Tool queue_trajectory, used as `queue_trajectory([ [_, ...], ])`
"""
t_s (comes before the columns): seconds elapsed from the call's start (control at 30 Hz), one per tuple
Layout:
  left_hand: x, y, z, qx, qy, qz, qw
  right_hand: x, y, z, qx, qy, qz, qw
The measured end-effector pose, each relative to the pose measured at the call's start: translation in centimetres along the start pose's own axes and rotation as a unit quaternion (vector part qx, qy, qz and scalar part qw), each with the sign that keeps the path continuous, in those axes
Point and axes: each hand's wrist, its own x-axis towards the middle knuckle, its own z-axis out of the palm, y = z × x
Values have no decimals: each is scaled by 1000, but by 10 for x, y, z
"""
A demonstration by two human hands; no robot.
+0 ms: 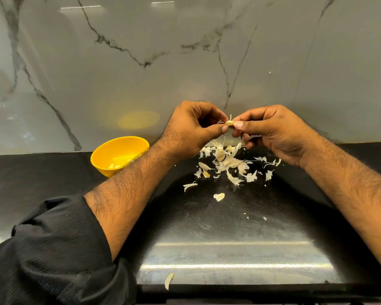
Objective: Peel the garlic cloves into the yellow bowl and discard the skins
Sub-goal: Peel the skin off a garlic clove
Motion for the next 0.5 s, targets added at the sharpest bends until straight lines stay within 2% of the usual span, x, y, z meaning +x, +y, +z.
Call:
queue_trajectory([
  [0.33, 0, 2, 0, 63, 3, 33, 997, 2, 3, 0, -36, -5, -14, 999],
  [0.5, -1, 2, 1, 64, 0, 23, 998, 3, 2, 1, -48, -2, -11, 999],
])
